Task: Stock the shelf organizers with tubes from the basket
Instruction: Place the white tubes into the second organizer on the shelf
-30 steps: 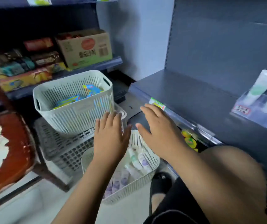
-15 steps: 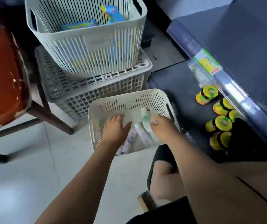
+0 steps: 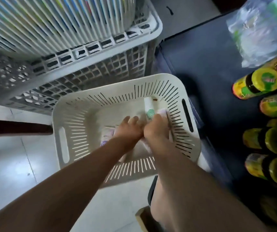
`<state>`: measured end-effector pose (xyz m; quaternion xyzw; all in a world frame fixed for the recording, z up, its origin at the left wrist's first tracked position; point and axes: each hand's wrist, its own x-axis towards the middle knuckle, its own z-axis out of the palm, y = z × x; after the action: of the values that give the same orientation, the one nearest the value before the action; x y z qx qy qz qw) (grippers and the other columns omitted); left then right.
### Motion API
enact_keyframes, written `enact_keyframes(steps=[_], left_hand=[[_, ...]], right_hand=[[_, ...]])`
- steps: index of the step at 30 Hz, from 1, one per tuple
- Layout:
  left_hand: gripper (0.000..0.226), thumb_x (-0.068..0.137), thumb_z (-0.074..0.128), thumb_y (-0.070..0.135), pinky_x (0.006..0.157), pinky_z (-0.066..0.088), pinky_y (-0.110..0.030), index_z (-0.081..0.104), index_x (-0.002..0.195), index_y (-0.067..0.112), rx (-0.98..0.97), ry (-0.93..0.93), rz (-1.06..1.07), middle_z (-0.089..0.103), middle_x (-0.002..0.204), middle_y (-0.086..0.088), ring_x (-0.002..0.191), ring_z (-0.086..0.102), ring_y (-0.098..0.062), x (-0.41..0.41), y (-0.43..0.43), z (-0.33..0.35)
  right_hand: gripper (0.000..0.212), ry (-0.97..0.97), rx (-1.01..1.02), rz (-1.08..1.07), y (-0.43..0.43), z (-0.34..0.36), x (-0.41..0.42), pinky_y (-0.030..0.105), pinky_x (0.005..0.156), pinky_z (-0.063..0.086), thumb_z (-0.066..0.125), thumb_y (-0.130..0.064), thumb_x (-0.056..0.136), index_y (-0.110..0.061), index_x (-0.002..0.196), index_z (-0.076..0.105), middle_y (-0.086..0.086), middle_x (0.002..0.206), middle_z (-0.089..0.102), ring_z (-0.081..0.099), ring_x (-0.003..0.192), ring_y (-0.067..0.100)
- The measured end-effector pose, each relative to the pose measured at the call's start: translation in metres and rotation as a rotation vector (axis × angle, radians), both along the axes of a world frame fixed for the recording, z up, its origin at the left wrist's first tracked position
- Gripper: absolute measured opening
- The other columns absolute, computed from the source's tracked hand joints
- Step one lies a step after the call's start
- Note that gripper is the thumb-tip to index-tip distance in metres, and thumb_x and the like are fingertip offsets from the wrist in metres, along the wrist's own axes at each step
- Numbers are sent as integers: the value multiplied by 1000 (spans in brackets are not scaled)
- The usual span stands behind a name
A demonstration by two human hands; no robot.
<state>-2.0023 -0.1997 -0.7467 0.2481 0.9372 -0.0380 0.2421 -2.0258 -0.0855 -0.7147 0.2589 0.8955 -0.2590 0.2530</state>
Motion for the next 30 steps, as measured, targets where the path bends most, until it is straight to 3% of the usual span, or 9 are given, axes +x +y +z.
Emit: enact_keyframes(steps=[3,6,10,13,16,19,23,26,30], left_hand=[[33,76,72,14,90,49,-46,65,108,22,93,86,44,66,104,-5,101,60,-35,-13,-28,-6],[31,79,72,25,78,54,-42,69,110,21,205,75,258,69,107,-4,97,63,-35,-22,-66,-5],[28,98,60,37,78,50,-38,68,108,12,215,10,558,67,107,-13,97,65,-34,-26,-96,0],[22,97,64,35,66,44,-31,72,98,15,405,-138,874,70,90,-7,78,63,-22,-25,-90,18],[2,95,69,25,56,45,-14,70,95,26,675,-273,1112,69,78,9,69,62,-10,-20,-78,22],[6,93,72,18,59,49,-22,77,95,16,921,-440,1308,75,78,1,71,65,-15,-16,-72,27],[8,93,70,13,48,44,-18,76,96,8,940,-450,1409,70,75,-6,55,60,-7,-7,-63,27],[6,92,73,20,59,54,-26,76,89,16,881,-451,1479,74,81,-11,68,68,-19,-4,-64,17],[7,91,74,21,64,57,-33,75,94,15,856,-455,1541,76,85,-12,76,72,-26,-2,-64,14]], right_hand=[[56,-5,79,176,11,-12,-6,41,82,48,69,-19,89,-20,138,43,14,128,50,54,113,33],[104,-5,114,383,15,-18,-9,49,96,48,78,-20,81,-39,157,10,13,136,40,45,126,34],[120,0,167,539,13,-24,-8,51,90,53,77,-11,76,-42,157,-5,11,132,41,49,116,30],[130,-10,224,608,7,-26,-5,52,90,51,82,-15,71,-37,157,-14,10,135,41,51,112,30],[126,-3,237,673,3,-23,-5,49,88,48,81,-17,73,-30,159,-10,12,132,49,52,115,31],[106,66,195,635,2,-21,-4,48,89,49,75,-17,80,-24,159,5,13,127,53,53,113,31],[99,55,-107,322,2,-20,4,49,88,55,69,-9,84,-39,156,9,11,125,52,60,107,32],[93,9,-264,243,3,-18,8,48,77,57,67,-14,86,-57,147,11,-1,99,59,62,84,22],[49,-7,-494,104,0,-10,6,48,64,63,60,-14,86,-51,118,57,-5,90,66,70,74,21]])
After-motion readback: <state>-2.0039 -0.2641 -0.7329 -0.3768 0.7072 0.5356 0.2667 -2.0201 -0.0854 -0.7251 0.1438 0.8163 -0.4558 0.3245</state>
